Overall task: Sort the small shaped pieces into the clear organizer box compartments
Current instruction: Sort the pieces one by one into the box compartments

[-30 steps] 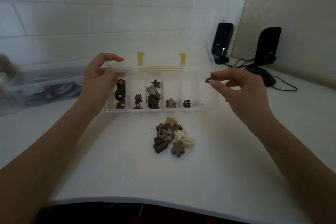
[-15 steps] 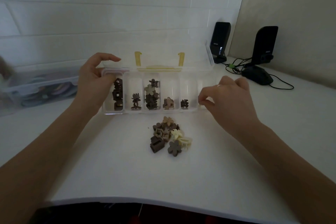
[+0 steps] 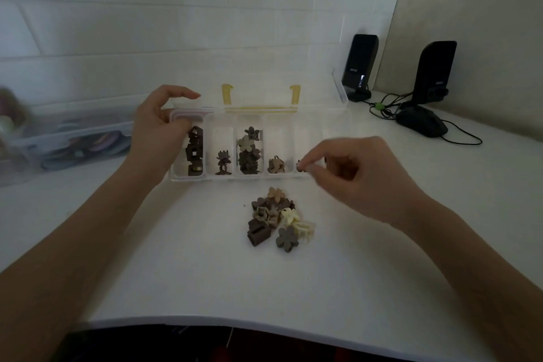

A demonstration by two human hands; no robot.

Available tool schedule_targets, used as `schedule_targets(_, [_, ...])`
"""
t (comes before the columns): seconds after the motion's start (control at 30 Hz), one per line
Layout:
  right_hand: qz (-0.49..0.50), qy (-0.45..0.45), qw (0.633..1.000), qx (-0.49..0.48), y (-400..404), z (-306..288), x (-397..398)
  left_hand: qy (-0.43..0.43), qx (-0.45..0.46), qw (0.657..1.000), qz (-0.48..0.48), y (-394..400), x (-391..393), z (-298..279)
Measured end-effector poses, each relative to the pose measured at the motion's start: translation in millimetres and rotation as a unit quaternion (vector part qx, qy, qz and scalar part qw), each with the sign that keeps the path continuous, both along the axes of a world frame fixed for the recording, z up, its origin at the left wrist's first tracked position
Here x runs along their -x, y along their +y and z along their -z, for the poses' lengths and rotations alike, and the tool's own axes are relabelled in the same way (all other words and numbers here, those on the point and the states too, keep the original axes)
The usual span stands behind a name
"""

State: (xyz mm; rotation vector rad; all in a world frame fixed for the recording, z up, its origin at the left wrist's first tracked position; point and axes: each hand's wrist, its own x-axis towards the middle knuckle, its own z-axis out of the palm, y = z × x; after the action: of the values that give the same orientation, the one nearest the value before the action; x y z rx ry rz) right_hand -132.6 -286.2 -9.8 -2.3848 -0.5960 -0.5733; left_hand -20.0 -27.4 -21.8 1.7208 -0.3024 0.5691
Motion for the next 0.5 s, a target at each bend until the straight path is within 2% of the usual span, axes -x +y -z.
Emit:
schedule_targets(0.13, [-0.055,0.098,0.991,0.068,1.2,4.1,-0.4,-0.001,-0.005,1.0,0.005,0.2,1.5,-0.5])
schedule_targets(0.27, [-0.068,0.178,0.979,0.074,1.2,7.3,-0.6,0.003,-0.002,1.0,0.004,-0.4,0.4,-0.7])
schedule_targets(0.5, [-0.064,0.194,0.976,0.081,2.6,9.5,-1.9,0.01,-0.002,1.0,-0.005,0.5,-0.3,-0.5])
